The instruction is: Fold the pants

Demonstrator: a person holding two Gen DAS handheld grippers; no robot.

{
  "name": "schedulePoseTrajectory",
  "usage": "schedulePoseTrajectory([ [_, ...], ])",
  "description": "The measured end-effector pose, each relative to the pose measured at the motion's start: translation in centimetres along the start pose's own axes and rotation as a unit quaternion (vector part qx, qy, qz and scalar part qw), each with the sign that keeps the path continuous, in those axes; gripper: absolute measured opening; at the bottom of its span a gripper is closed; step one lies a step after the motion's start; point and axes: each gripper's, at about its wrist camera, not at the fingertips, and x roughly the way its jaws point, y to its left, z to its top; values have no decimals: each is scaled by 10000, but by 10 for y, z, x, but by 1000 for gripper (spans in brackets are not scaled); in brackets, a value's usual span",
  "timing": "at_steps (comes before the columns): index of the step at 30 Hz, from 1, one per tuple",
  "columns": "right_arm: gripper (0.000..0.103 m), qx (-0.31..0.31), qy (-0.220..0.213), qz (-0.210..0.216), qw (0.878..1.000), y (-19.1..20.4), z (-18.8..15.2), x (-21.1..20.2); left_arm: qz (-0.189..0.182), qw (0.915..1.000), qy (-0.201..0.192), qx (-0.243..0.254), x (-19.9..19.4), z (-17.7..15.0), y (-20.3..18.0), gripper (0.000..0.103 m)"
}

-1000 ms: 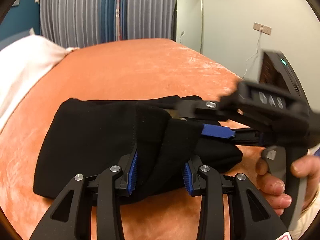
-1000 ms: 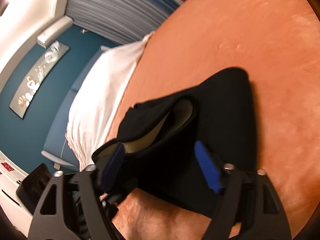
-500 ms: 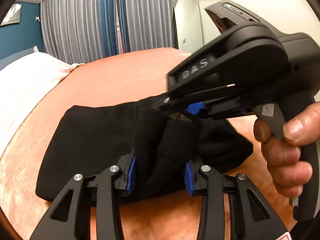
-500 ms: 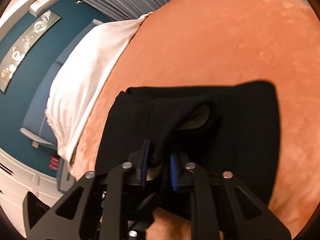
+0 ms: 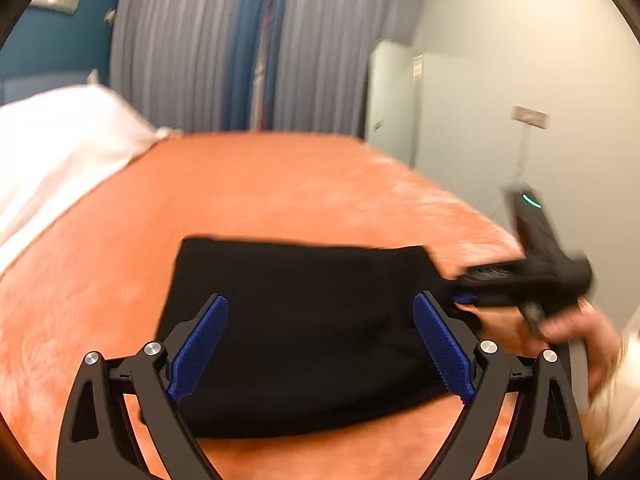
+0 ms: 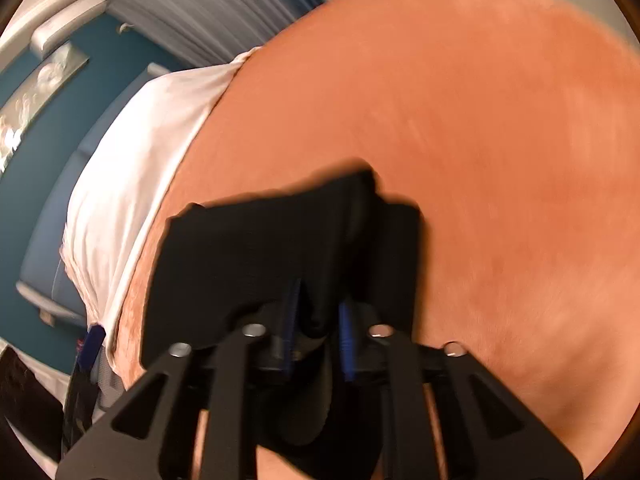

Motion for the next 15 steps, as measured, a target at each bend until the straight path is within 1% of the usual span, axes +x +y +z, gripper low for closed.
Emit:
schedulePoseTrajectory([
  [1, 27, 59, -55, 65, 9999, 0, -1, -4, 96, 9999, 51, -50, 3, 2, 7, 92],
  [2, 36, 46, -160, 79, 9998, 3, -1, -10, 271, 9995, 104, -107, 7, 7, 17, 92],
  [3, 47, -41, -295, 72, 9995, 9, -2, -17, 364, 9991, 161, -128, 12, 11, 26, 92],
  [5, 52, -210, -323, 71, 9992, 19, -4, -21, 632, 9974, 226, -278, 20, 18, 47, 92],
  [8, 65, -361, -181, 154, 9991, 28, -12, -16, 776, 9950, 466, -415, 35, 29, 68, 92],
  [11, 70, -345, -179, 239, 9990, 29, -16, -14, 1030, 9921, 614, -377, 51, 28, 83, 92],
  [13, 71, -146, -276, 399, 9987, 22, -17, -19, 1125, 9906, 697, -347, 59, 26, 84, 92],
  [14, 71, -55, -315, 484, 9983, 19, -17, -21, 1155, 9901, 718, -339, 55, 18, 81, 92],
  [15, 72, 15, -365, 649, 9972, 18, -16, -25, 1189, 9895, 748, -343, 57, 19, 80, 92],
])
